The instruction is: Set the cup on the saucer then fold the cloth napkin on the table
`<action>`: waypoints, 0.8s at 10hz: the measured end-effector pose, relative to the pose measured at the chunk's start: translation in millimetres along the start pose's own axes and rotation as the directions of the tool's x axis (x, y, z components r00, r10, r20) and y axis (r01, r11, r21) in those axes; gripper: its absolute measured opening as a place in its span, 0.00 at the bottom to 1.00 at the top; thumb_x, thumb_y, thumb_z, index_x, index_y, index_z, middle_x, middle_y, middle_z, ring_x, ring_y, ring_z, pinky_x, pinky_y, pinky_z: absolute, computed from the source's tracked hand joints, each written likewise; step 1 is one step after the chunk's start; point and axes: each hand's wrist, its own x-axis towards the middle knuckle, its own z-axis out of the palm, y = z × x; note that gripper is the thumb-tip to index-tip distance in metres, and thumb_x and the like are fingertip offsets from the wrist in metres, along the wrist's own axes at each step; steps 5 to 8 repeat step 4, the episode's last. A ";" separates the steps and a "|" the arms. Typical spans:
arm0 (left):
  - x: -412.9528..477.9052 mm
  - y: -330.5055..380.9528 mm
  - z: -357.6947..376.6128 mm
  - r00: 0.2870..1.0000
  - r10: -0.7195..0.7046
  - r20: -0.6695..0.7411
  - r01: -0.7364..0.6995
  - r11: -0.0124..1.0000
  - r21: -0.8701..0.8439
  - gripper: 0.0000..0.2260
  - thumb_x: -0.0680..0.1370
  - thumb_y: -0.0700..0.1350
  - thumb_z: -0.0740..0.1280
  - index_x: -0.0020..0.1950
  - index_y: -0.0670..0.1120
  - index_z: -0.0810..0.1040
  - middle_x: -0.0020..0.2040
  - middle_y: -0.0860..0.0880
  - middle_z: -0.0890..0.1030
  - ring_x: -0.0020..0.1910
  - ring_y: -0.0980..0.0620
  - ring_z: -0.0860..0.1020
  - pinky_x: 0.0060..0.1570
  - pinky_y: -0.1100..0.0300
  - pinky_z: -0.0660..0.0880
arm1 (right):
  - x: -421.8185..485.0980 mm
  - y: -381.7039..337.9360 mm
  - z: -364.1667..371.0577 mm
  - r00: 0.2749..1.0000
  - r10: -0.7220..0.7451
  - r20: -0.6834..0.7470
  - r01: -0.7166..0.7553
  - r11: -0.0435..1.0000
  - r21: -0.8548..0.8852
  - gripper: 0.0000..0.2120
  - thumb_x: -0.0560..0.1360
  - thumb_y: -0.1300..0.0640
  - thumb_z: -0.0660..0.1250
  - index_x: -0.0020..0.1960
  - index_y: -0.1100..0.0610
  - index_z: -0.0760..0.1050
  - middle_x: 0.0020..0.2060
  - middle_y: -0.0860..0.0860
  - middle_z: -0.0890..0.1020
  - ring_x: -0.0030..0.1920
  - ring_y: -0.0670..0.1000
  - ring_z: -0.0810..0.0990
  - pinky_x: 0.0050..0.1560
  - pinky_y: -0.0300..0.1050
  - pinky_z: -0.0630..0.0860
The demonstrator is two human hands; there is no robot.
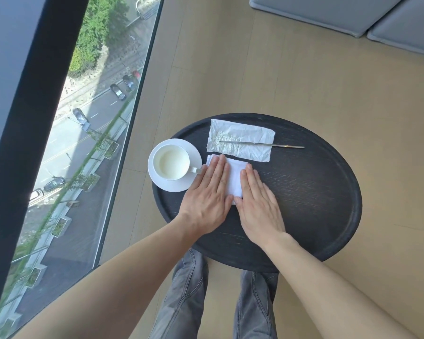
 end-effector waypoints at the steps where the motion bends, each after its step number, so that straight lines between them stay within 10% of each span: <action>1: 2.0 -1.3 -0.4 1.000 0.004 0.008 -0.004 1.000 -0.001 0.33 0.87 0.56 0.47 0.84 0.37 0.47 0.85 0.39 0.44 0.84 0.42 0.40 0.83 0.46 0.44 | 2.0 -0.5 0.1 1.000 0.009 -0.012 -0.009 1.000 0.025 0.31 0.86 0.48 0.50 0.83 0.57 0.42 0.82 0.52 0.42 0.82 0.50 0.43 0.79 0.50 0.52; 8: -11.5 11.6 -14.7 0.997 0.023 -0.069 -0.023 1.000 -0.004 0.31 0.86 0.54 0.53 0.83 0.35 0.56 0.84 0.38 0.55 0.84 0.41 0.51 0.82 0.44 0.53 | -8.9 -1.3 -13.0 0.996 0.033 -0.078 -0.025 0.993 0.111 0.29 0.84 0.50 0.51 0.83 0.58 0.50 0.83 0.53 0.50 0.82 0.51 0.49 0.78 0.48 0.53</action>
